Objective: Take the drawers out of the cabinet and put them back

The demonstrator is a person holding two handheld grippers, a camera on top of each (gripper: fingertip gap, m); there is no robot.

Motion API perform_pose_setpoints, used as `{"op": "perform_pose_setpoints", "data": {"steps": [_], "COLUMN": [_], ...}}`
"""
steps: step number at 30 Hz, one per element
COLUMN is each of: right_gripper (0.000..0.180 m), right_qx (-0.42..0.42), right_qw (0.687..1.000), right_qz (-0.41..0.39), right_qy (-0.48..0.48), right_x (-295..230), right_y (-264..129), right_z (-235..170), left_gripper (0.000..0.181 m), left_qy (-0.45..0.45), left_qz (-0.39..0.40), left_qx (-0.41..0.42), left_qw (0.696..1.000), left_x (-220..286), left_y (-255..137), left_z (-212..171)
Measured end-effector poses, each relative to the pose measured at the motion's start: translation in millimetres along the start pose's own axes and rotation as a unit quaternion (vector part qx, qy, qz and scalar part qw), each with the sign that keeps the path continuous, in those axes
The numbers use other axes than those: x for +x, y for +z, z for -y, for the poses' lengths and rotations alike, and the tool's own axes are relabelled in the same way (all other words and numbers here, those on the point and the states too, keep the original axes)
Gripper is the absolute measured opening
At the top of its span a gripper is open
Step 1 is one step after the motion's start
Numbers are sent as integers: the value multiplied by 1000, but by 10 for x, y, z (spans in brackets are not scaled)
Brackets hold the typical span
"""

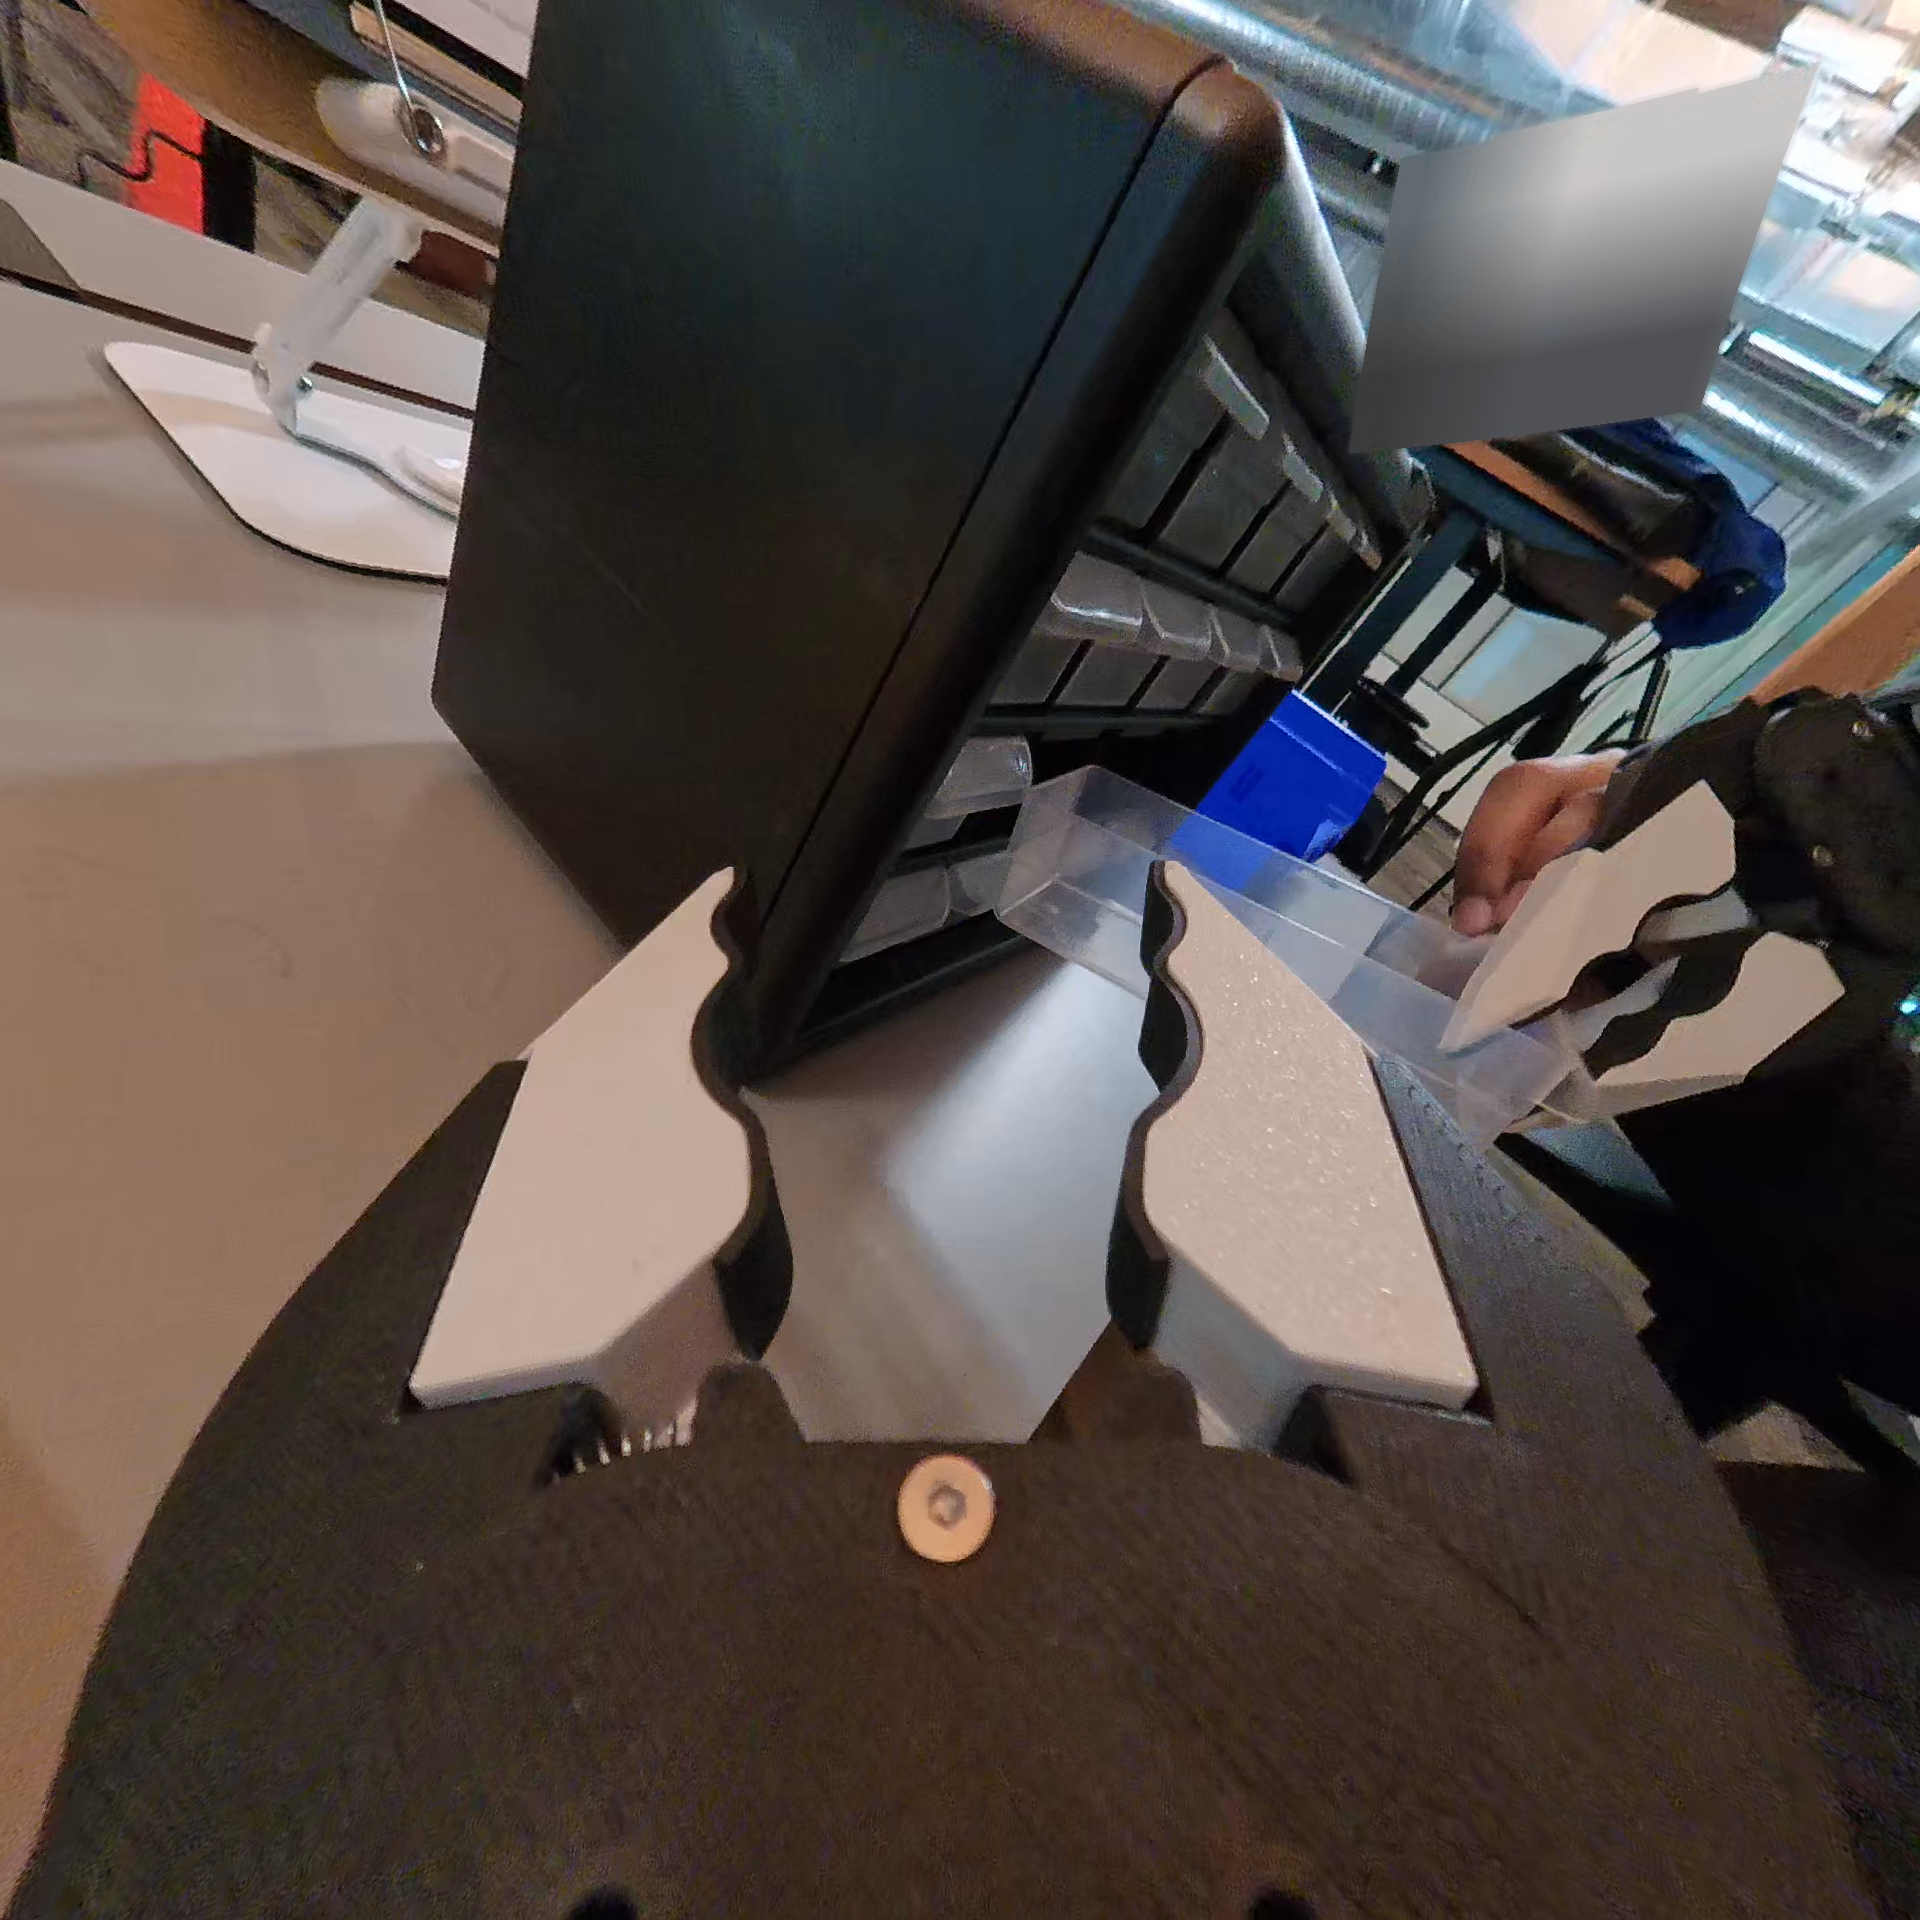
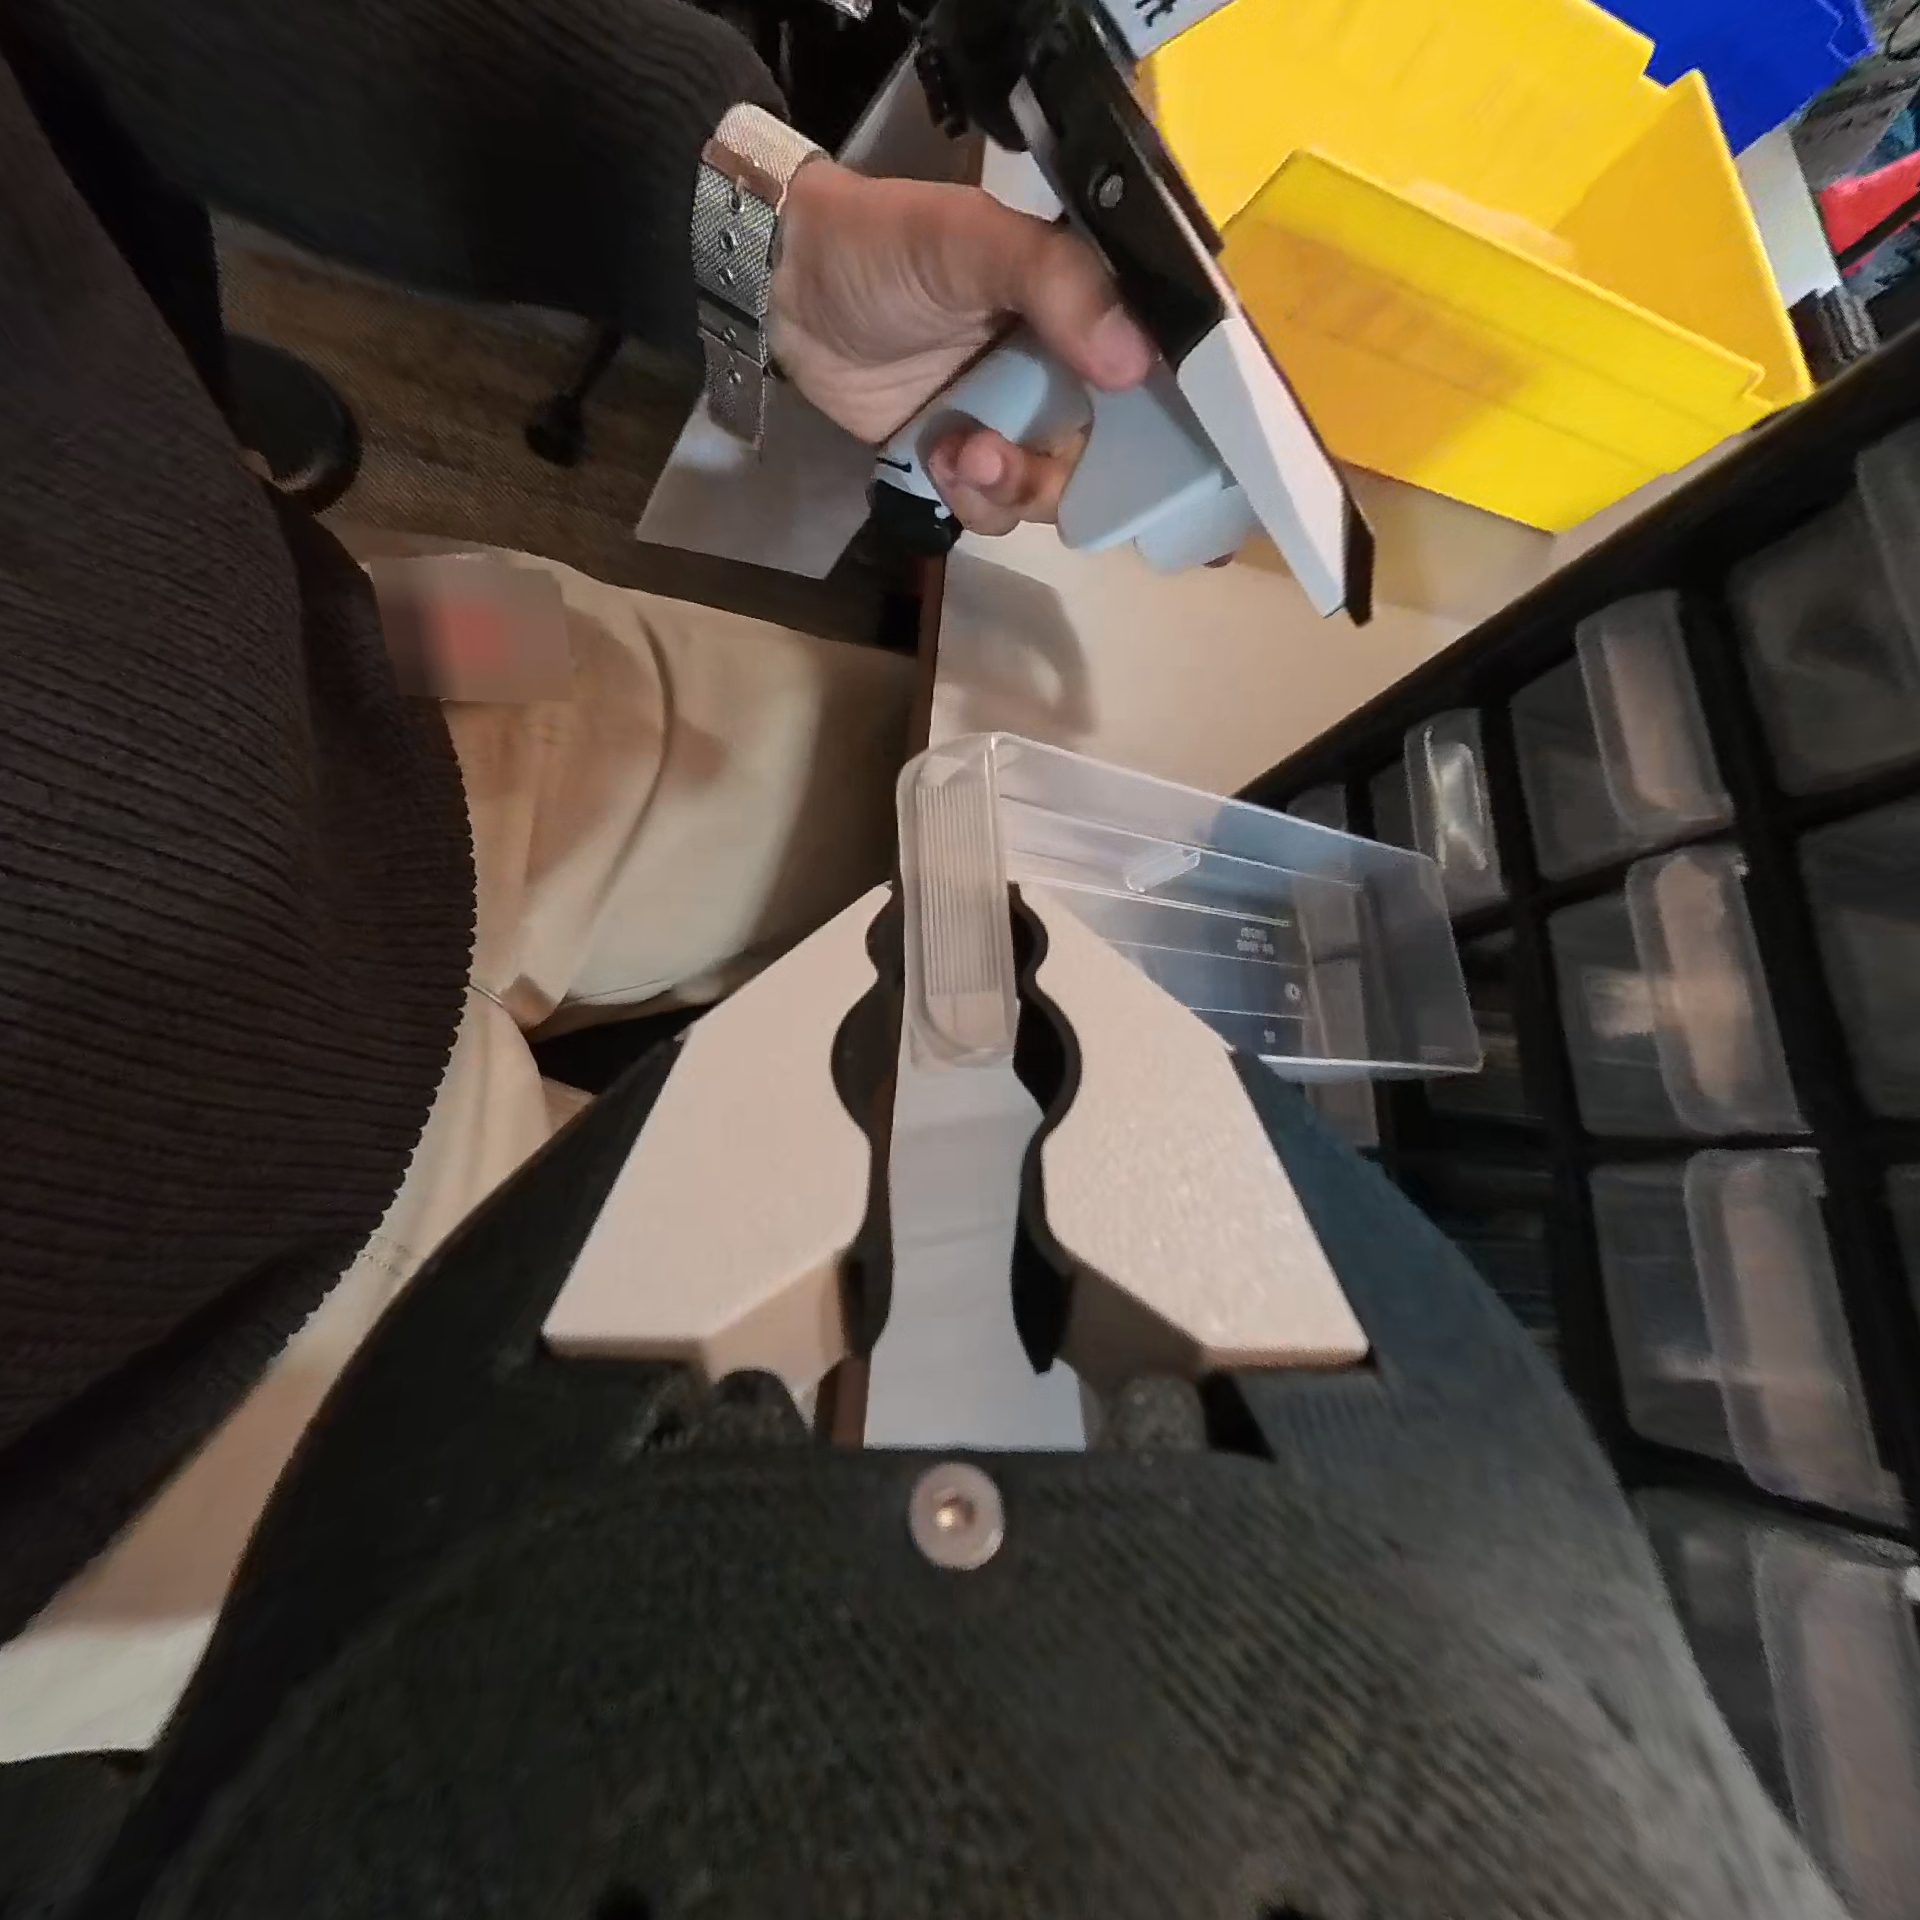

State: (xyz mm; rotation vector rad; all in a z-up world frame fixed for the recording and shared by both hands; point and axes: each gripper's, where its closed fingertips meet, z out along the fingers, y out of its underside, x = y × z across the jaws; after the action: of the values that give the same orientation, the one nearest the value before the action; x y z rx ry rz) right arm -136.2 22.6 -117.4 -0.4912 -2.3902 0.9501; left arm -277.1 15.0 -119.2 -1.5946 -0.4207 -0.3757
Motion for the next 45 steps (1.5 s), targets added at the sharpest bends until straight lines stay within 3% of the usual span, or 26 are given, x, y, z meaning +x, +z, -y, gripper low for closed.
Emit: {"op": "perform_pose_setpoints", "data": {"steps": [8, 45], "right_gripper": [17, 17], "right_qx": [-16, 3], "right_qw": [1000, 999], "right_qz": [-16, -24], "right_qy": [-7, 41], "right_x": [44, 122], "right_y": [-63, -22], "right_z": [7, 38], "left_gripper": [70, 68], "left_qy": [50, 43], "left_qz": [11, 2], "left_qx": [-5, -27], "left_qw": [999, 999], "left_x": [28, 55], "left_y": [12, 47], "left_z": [-16, -108]}}
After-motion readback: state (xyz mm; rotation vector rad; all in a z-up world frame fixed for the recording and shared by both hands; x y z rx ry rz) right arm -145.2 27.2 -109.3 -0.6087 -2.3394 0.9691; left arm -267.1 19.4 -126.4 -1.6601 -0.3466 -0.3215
